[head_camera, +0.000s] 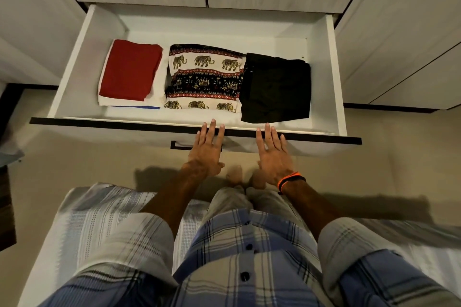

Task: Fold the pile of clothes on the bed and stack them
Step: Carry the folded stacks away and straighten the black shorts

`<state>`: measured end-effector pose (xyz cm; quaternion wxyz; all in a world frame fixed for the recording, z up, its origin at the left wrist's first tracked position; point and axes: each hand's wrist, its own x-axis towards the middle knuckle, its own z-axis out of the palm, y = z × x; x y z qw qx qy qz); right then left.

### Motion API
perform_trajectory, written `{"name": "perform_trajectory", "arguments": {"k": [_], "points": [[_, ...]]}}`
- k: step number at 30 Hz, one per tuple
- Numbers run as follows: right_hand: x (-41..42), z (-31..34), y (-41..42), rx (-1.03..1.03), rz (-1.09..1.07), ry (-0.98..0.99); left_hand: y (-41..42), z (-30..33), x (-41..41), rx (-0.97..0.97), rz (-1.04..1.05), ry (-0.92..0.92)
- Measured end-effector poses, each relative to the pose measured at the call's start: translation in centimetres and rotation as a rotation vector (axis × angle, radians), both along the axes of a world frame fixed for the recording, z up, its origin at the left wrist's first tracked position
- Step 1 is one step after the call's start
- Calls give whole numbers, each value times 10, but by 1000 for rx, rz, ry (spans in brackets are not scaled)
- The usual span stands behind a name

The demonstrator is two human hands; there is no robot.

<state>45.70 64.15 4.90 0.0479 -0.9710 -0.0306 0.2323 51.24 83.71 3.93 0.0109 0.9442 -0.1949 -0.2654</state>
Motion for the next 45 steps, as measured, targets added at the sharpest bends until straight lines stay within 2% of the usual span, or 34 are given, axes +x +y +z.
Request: {"name": "perform_trajectory", "arguments": {"k": [13, 19, 23, 27, 36, 45], "points": [[28, -14, -7, -18, -9, -16, -7, -13, 32, 9, -49, 48], [75, -31, -17, -154, -21, -115, -19, -16, 81, 12, -45, 46], [110, -32, -24, -226, -13, -97, -28, -15, 114, 1, -38, 43], [146, -33, -32, -162, -2, -71, -36, -17, 149, 9, -32, 31], [232, -32, -47, -152, -27, -85, -51, -17, 233, -24, -47, -4], [312, -22, -63, -153, -46, -12, -66, -16, 313, -107, -60, 29]]}}
